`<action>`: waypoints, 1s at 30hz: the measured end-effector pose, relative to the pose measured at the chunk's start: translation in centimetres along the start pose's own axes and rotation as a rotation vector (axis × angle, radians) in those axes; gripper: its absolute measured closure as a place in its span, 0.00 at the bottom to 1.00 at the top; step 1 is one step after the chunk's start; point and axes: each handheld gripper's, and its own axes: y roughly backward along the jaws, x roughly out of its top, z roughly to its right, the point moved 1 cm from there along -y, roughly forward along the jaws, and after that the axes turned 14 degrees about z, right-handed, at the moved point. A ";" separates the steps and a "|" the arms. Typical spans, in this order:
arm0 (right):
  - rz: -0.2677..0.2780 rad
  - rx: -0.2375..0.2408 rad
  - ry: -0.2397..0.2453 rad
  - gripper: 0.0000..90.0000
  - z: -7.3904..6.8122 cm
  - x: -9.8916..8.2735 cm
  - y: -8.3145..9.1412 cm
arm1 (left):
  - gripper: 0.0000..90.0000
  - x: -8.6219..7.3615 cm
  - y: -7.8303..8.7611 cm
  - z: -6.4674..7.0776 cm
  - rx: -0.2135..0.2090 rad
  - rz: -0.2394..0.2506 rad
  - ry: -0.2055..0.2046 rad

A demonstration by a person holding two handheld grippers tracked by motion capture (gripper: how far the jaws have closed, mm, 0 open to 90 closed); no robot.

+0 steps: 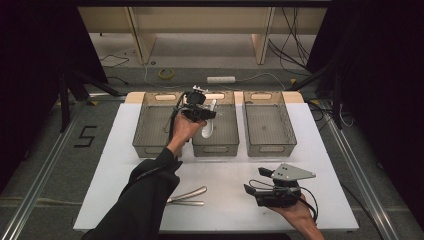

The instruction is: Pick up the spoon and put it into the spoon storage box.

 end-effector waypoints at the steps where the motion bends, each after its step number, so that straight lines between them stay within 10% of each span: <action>1: -0.001 0.001 -0.001 0.28 0.0 0.0 0.0 | 0.83 0.0 0.0 0.0 0.000 0.000 0.000; 12: 0.001 0.003 0.000 0.28 -0.1 0.0 0.0 | 0.81 -0.6 -0.8 -0.2 -0.003 -0.042 0.005; 20: 0.001 0.005 0.001 0.28 -0.1 0.0 0.0 | 0.43 -0.1 -0.6 0.1 0.029 -0.041 0.011; 30: 0.003 0.000 0.001 0.28 -0.1 0.0 0.1 | 0.30 0.3 4.0 1.3 -0.077 -0.055 -0.040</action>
